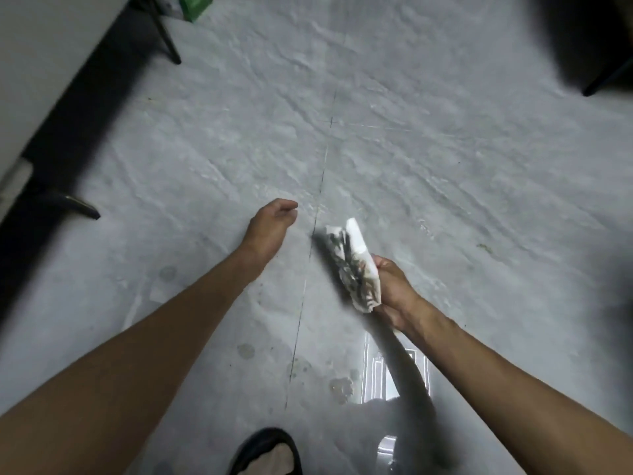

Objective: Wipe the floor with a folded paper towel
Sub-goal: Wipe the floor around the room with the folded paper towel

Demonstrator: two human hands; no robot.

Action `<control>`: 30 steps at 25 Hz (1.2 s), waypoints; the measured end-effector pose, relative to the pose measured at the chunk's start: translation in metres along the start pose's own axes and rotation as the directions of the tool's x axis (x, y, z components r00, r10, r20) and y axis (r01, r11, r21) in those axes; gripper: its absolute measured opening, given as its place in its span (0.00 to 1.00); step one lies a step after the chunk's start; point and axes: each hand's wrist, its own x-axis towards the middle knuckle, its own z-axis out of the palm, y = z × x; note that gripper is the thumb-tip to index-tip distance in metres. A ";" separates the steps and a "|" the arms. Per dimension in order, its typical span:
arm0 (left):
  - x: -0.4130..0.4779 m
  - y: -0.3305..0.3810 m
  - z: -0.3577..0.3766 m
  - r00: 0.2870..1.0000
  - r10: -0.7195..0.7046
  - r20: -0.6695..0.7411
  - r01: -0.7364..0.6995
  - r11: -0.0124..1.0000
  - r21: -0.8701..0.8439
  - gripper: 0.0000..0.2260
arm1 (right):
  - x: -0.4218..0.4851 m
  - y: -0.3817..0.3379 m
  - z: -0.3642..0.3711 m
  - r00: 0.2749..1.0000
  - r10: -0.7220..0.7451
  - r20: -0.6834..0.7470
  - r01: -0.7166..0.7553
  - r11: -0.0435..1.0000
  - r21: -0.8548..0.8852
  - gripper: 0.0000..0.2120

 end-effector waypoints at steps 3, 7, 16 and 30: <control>-0.007 0.005 0.026 0.898 -0.094 0.430 0.273 0.885 -0.376 0.15 | -0.017 -0.037 0.001 0.990 0.100 0.096 -0.125 0.944 0.305 0.13; -0.005 0.017 0.050 0.757 0.027 0.653 0.319 0.856 -0.406 0.13 | -0.024 -0.061 -0.006 0.983 0.032 0.178 -0.083 0.954 0.287 0.17; 0.005 0.020 0.052 0.837 0.034 0.546 0.211 0.901 -0.380 0.04 | -0.019 -0.089 -0.055 0.992 -0.082 0.096 0.087 0.995 -0.046 0.18; 0.017 0.004 0.032 0.827 -0.061 0.559 0.353 0.830 -0.431 0.11 | -0.016 -0.112 -0.076 0.969 -0.168 0.183 0.234 0.866 -0.442 0.13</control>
